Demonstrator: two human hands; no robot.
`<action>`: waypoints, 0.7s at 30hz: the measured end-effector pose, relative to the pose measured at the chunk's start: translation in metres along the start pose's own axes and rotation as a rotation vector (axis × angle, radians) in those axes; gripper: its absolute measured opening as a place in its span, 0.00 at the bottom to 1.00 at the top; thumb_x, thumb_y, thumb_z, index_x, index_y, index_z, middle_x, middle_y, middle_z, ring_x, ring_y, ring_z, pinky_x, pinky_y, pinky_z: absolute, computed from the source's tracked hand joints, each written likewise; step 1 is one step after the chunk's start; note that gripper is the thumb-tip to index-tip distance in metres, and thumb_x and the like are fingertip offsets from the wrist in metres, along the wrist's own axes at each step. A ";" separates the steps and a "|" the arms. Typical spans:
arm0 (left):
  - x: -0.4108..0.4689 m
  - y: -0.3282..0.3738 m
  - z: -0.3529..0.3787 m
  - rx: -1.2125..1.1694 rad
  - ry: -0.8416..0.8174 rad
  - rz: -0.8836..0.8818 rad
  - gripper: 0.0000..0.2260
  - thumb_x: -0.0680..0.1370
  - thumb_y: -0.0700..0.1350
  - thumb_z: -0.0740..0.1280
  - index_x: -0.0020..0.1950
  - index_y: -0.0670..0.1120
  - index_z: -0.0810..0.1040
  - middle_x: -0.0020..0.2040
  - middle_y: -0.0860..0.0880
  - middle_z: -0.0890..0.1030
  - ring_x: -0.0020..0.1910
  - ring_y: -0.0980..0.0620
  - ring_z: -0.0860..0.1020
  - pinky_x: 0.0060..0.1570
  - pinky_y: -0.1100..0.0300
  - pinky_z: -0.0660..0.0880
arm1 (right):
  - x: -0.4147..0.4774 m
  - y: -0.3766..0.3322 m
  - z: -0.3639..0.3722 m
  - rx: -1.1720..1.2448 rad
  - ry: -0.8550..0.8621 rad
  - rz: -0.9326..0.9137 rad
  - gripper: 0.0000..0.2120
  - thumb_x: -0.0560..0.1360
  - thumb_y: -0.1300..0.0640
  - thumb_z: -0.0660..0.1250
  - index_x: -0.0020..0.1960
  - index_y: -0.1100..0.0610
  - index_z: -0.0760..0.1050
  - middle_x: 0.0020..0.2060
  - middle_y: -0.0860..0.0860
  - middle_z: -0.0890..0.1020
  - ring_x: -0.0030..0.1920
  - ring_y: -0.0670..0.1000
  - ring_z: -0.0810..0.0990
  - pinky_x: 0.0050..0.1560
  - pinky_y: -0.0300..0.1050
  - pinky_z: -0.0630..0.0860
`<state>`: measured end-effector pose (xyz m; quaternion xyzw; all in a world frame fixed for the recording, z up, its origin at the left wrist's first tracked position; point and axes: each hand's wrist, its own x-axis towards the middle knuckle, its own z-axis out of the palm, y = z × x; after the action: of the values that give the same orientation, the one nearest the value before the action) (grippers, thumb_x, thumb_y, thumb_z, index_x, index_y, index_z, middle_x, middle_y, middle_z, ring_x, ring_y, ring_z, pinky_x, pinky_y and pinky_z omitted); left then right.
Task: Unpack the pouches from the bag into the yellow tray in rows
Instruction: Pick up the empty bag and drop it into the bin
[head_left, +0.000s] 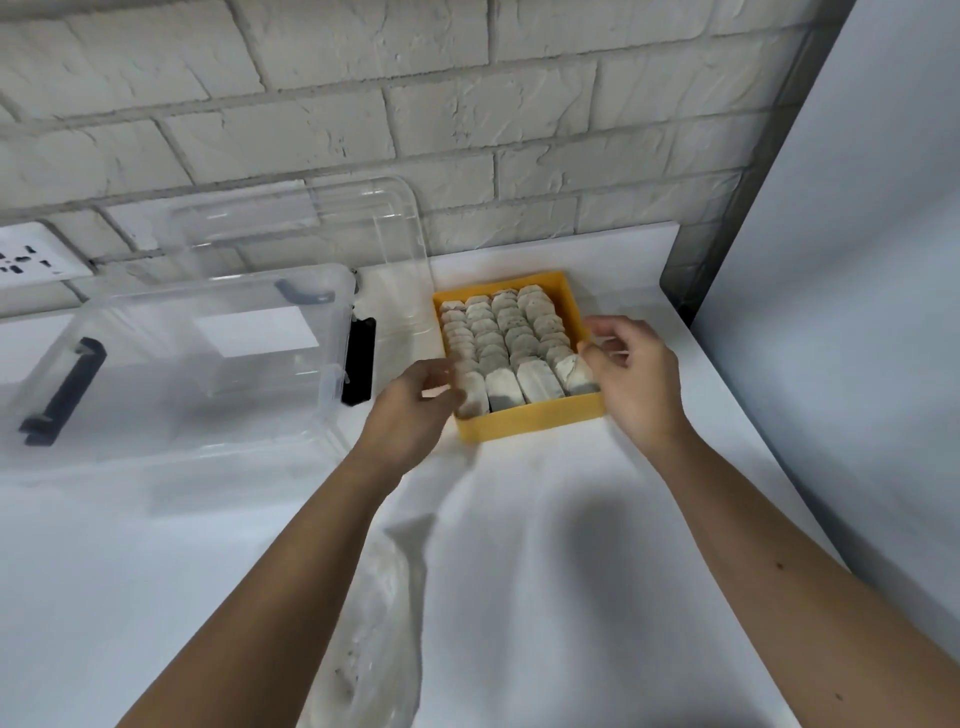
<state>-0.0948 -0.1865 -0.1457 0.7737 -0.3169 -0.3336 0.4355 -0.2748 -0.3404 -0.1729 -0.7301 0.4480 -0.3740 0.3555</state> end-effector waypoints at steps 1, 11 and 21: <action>-0.015 0.004 -0.006 0.038 -0.071 0.020 0.15 0.77 0.48 0.70 0.64 0.54 0.78 0.58 0.58 0.80 0.56 0.56 0.80 0.63 0.50 0.76 | -0.011 -0.010 -0.001 0.069 -0.017 -0.002 0.11 0.76 0.57 0.70 0.58 0.52 0.81 0.53 0.48 0.82 0.48 0.45 0.79 0.51 0.38 0.77; -0.126 -0.014 -0.082 0.449 -0.204 -0.016 0.20 0.75 0.56 0.72 0.66 0.59 0.76 0.63 0.60 0.77 0.62 0.58 0.76 0.57 0.60 0.73 | -0.144 -0.065 0.030 0.263 -0.635 0.241 0.17 0.71 0.49 0.75 0.59 0.46 0.78 0.52 0.45 0.80 0.49 0.46 0.80 0.51 0.43 0.78; -0.161 -0.088 -0.094 0.878 0.221 -0.090 0.33 0.75 0.62 0.68 0.78 0.64 0.57 0.80 0.45 0.55 0.78 0.38 0.54 0.72 0.34 0.55 | -0.207 -0.055 0.068 0.204 -0.896 0.299 0.43 0.64 0.41 0.78 0.73 0.44 0.62 0.56 0.45 0.75 0.47 0.47 0.83 0.40 0.41 0.78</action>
<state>-0.0960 0.0202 -0.1479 0.9292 -0.3457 -0.1016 0.0825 -0.2605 -0.1186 -0.2049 -0.7083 0.3119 -0.0093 0.6332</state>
